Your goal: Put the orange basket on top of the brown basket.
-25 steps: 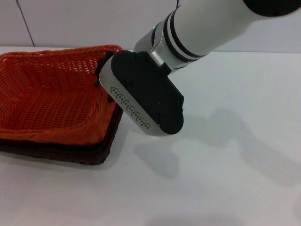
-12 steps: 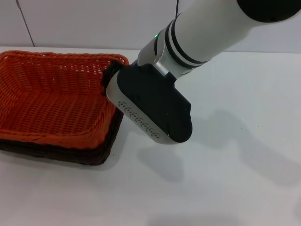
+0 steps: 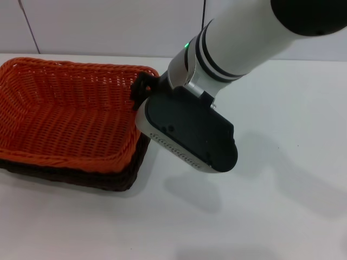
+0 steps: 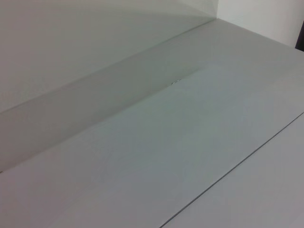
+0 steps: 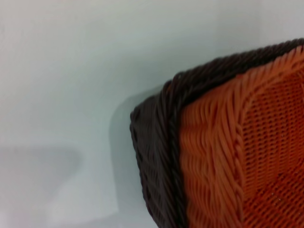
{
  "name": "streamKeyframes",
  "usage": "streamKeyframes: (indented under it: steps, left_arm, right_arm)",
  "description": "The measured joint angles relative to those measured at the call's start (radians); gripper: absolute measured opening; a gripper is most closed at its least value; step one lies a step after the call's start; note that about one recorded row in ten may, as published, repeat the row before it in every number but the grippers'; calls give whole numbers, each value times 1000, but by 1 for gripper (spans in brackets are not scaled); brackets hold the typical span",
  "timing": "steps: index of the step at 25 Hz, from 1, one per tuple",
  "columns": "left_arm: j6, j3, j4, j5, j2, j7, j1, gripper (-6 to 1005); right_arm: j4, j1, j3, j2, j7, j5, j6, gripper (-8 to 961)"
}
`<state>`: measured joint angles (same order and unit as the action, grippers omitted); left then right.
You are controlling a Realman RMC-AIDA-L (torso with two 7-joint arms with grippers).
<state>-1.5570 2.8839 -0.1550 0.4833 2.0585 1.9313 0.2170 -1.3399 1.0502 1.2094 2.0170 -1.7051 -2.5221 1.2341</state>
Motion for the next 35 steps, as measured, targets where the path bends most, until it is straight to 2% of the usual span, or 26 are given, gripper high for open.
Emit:
streamKeyframes:
  steps: [12, 25, 28, 31, 32, 33, 35]
  left_arm:
    - [4, 0, 0, -5, -1, 0, 5, 712]
    - [33, 0, 0, -5, -2, -1, 5, 712]
    - [47, 0, 0, -4, -3, -1, 5, 712]
    - [57, -3, -4, -3, -6, -1, 6, 712]
    - [65, -9, -20, 2, -7, -1, 6, 712]
    - [65, -9, -20, 2, -7, -1, 6, 712]
    - [81, -20, -40, 3, -8, -1, 3, 712]
  right_arm:
    - [-12, 67, 31, 1, -45, -27, 70, 366]
    - [-63, 73, 85, 5, -12, -122, 88, 366]
    - [-75, 47, 122, 15, -7, -137, 6, 366]
    - [-78, 3, 147, 31, 21, -149, -140, 366]
    - [-80, -35, 151, 46, 58, -166, -253, 366]
    - [-80, -35, 151, 46, 58, -166, -253, 366]
    - [-83, -76, 147, 56, 97, -178, -358, 366]
